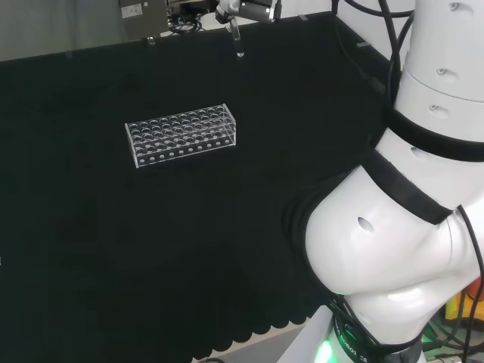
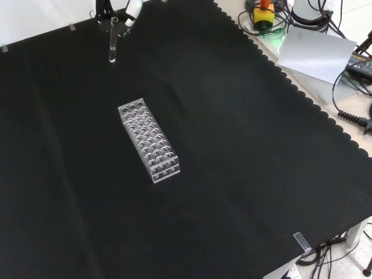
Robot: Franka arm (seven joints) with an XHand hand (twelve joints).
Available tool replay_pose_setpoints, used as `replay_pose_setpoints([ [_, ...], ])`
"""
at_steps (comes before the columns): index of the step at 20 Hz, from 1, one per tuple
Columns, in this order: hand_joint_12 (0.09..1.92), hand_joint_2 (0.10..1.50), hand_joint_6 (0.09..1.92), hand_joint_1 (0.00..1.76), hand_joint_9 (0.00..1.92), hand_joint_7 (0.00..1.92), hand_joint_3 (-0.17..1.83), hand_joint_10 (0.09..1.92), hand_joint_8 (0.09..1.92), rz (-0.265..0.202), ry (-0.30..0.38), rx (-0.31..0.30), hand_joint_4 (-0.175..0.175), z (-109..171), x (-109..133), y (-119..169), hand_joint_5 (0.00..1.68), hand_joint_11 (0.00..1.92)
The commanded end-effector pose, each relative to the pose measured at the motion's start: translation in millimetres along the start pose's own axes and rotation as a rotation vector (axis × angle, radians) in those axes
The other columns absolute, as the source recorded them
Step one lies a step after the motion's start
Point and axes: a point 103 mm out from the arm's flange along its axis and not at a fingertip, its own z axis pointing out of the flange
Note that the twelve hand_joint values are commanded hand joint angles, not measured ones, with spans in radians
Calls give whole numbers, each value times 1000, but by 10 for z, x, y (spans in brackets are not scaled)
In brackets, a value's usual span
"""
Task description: Shake the test tube.
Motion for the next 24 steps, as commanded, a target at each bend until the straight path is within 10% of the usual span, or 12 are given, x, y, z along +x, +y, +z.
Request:
replay_pose_setpoints([
  [1, 1029, 851, 567, 1419, 1256, 1641, 253, 614, 610, -60, 55, 23, -175, 149, 389, -7, 1242, 1106],
  [14, 1032, 852, 566, 1419, 1256, 1640, 251, 613, 611, -255, 162, 94, -175, 616, 1731, -214, 1243, 1104],
  [24, 1034, 853, 565, 1419, 1256, 1640, 249, 613, 611, -259, 157, 88, -175, 597, 1600, -224, 1243, 1103],
])
